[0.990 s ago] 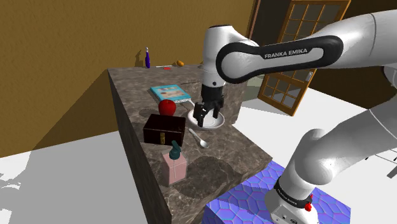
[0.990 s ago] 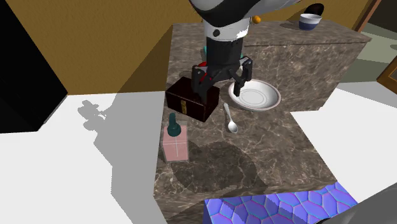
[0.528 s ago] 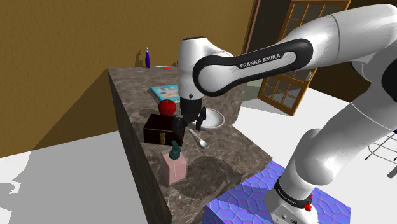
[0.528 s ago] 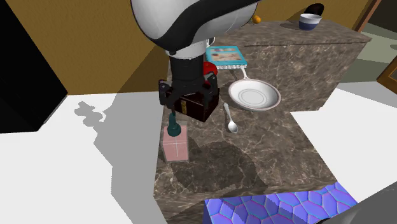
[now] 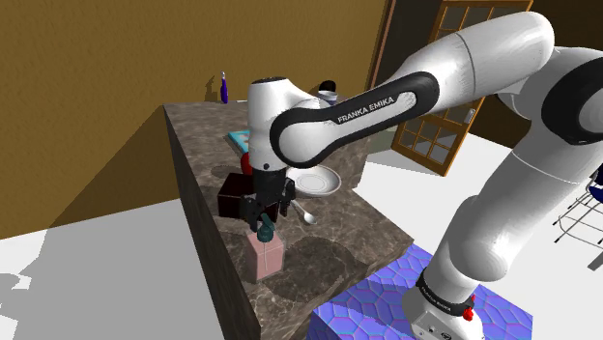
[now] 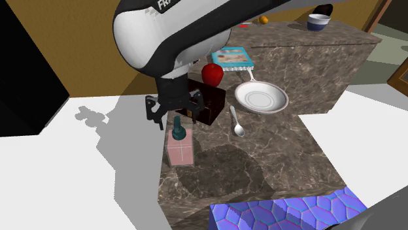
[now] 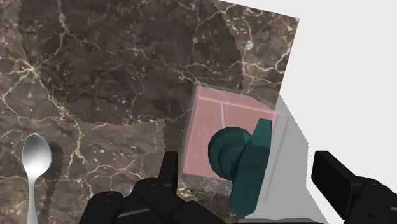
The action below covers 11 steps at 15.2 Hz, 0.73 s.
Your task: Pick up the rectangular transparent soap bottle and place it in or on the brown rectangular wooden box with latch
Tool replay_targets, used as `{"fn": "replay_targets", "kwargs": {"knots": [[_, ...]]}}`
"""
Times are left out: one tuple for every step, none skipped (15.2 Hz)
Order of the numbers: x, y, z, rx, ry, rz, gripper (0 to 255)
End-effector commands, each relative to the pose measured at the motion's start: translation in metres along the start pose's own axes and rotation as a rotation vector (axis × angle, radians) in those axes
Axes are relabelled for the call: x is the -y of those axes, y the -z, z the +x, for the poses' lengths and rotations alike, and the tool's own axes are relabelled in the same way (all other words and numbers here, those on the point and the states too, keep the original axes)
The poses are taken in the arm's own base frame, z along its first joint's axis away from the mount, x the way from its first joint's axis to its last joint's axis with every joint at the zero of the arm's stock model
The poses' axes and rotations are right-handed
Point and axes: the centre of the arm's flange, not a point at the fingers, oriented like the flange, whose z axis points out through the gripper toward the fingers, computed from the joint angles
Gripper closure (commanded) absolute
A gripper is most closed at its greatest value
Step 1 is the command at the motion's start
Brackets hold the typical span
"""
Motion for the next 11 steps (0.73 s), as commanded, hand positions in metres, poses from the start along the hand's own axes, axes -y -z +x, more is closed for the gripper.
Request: {"fn": "replay_targets", "kwargs": {"knots": [[0.0,-0.01,0.001,0.0,0.0,0.001,0],[0.0,-0.015,0.001,0.0,0.0,0.001,0],[0.0,-0.024,0.001,0.0,0.0,0.001,0],[0.0,-0.024,0.001,0.0,0.0,0.001,0],[0.0,-0.024,0.001,0.0,0.0,0.001,0],[0.0,-0.024,0.001,0.0,0.0,0.001,0],[0.0,-0.024,0.001,0.0,0.0,0.001,0],[0.0,-0.024,0.001,0.0,0.0,0.001,0],[0.0,-0.024,0.001,0.0,0.0,0.001,0],[0.0,-0.024,0.001,0.0,0.0,0.001,0],[0.0,-0.024,0.001,0.0,0.0,0.0,0]]}}
